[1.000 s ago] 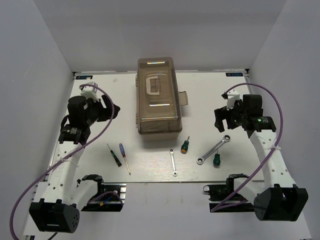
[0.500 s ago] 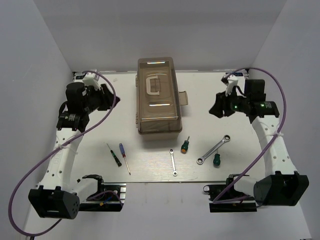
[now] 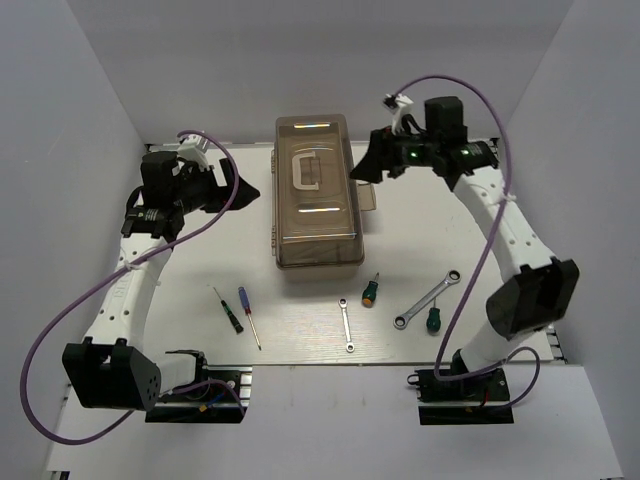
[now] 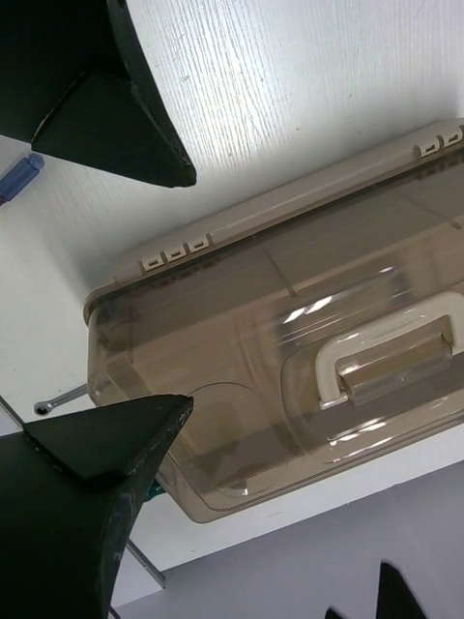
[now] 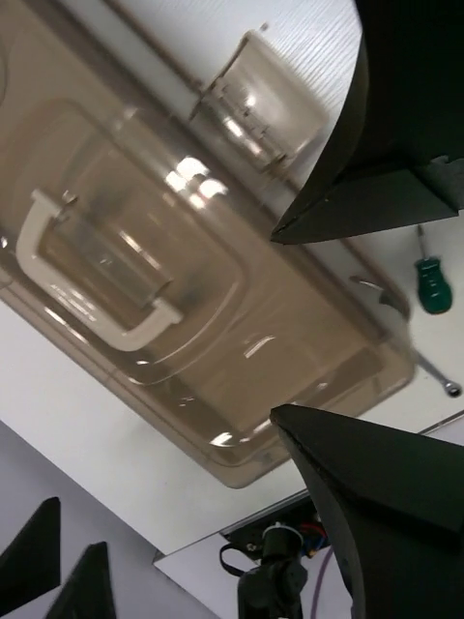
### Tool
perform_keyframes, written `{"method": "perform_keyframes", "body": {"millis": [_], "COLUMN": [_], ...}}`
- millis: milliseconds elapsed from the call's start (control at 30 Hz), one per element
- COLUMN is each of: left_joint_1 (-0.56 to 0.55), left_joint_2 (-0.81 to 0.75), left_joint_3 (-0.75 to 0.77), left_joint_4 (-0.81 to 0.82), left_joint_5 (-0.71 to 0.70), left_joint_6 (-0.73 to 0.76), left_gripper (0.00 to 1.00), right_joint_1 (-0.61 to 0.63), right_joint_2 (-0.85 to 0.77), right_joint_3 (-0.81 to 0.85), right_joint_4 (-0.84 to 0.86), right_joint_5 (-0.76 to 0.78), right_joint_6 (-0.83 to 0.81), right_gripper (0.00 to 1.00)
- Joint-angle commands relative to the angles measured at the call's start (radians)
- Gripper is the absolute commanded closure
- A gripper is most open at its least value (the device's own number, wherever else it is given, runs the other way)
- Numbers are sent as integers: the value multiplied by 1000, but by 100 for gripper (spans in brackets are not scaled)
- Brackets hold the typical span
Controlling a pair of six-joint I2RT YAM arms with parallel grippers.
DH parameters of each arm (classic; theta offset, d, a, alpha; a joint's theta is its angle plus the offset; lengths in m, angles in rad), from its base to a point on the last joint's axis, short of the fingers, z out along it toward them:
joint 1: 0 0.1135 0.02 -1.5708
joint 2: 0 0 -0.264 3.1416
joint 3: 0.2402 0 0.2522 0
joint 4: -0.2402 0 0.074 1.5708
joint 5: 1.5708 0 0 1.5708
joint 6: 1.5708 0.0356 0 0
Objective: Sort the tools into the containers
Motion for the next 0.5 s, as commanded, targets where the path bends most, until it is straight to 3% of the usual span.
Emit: {"method": "perform_keyframes", "body": {"millis": [0,200,467], "left_joint_1": [-3,-3,-3], "left_joint_2": [-7,-7,-27], "left_joint_3": [33,23,-41], "left_joint_4": [26,26,46], "left_joint_5": [38,38,38], "left_joint_6": [-3,-3,-22], "left_gripper": [2,2,2], "right_joint_1": [75,211,287], "right_joint_2": [68,203,307], "right_joint_3": [125,258,337], "right_joint_4": [88,131,159], "right_joint_5": [93,180,295], "right_joint_6": [108,202,280], "right_gripper": [27,29,29]}}
